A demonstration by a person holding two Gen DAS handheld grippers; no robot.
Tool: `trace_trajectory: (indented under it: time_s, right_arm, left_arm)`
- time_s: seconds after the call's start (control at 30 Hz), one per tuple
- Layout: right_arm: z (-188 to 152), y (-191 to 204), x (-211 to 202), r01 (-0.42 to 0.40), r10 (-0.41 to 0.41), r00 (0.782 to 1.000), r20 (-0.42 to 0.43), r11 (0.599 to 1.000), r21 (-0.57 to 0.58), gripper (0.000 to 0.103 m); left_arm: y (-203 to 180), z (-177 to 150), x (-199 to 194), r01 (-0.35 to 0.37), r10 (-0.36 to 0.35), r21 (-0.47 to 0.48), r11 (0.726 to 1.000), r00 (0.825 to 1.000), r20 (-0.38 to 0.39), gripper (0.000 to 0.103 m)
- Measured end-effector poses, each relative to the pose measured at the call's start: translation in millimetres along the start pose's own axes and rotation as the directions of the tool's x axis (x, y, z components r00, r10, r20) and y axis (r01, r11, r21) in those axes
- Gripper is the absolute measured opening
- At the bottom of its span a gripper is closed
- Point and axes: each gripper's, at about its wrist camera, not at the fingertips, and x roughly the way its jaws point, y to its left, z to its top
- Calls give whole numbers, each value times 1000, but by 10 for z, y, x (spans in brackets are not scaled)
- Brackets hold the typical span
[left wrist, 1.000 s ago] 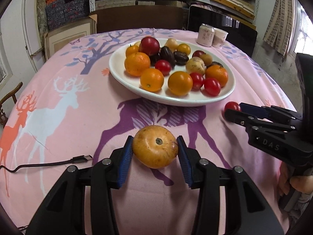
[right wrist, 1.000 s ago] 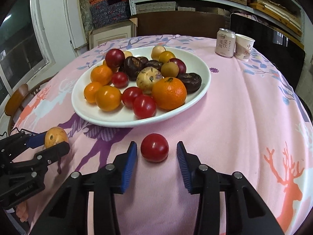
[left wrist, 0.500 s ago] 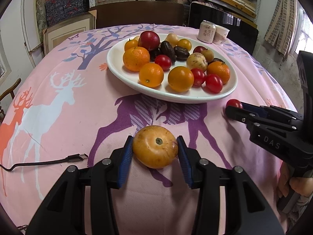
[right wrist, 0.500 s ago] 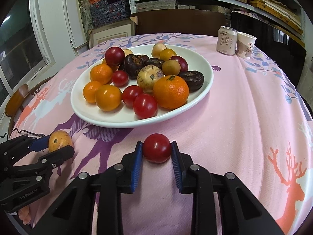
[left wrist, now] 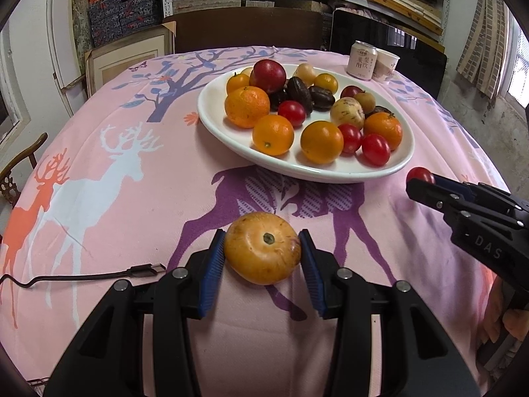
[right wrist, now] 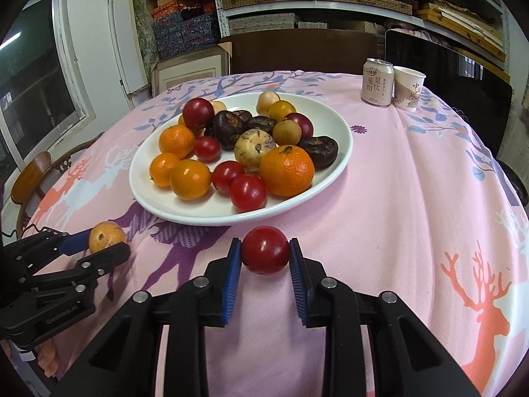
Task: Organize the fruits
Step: 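Carry the tan-orange fruit and tomato over the white plate and open both tools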
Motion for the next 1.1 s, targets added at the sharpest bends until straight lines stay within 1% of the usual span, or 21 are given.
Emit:
trace_trajectory:
  time_s: [0.17,0.27,0.3,0.4,0.53,0.63,0.73,0.77,0.8,0.83,0.87,0.9,0.93,0.97,1.03,1.1]
  right_arm:
    - [-22,25,-89,-14,14,1000,24,1000,2,29]
    - [-38,19,-170,-24,24,999,45,1000,13,29]
    - [-41,12,-213,-30,29,998,58,999,18,29]
    - [17,-34,-360,-42,38,994,105,998,37,29]
    - [237,-97,-458,-44,37,990,138,998,47,29]
    - [488,-106,-353,-32,26,990,140,999,42,29]
    - [712,-71,-64,-29,25,994,107,999,29,29]
    - [756,-72,33,-22,18,993,114,999,36,31]
    - [778,-69,110,-17,12,993,120,999,41,36]
    - [785,-73,143,-19,14,992,124,999,42,43]
    - [778,-85,165,-17,10,991,135,999,48,62]
    - [751,-111,143,-12,2,987,158,998,61,66]
    - [728,-112,117,-16,5,985,170,998,59,66]
    - [718,-106,77,-9,2,984,177,999,40,66]
    - [698,-94,-17,8,-14,979,205,999,31,66]
    - [664,-100,-94,-4,-5,977,214,999,41,71]
  left_arm:
    - [-14,-1,-27,-12,12,2,1000,1000,15,44]
    - [-30,4,-79,-28,28,7,1000,999,39,44]
    - [-46,27,-118,-35,34,8,999,998,58,44]
    - [-78,150,-207,-25,23,22,999,995,93,44]
    - [-118,471,-268,-19,14,34,999,990,138,44]
    - [-144,703,-143,-32,27,36,999,989,147,44]
    - [-139,893,56,-34,31,20,999,988,149,44]
    - [-121,942,115,-35,33,11,999,989,146,44]
    - [-106,988,168,-35,35,2,999,989,141,44]
    - [-89,1031,222,-34,34,-6,999,990,140,44]
    - [-82,1065,267,-34,34,-2,999,990,138,47]
    - [-85,1077,288,-37,37,1,999,989,144,52]
    - [-77,1096,287,-46,45,0,999,985,167,68]
    - [-73,1103,274,-49,49,-2,999,982,182,80]
    - [-71,1096,219,-43,43,-6,999,977,211,87]
    - [-68,1091,187,-14,15,-4,1000,978,206,90]
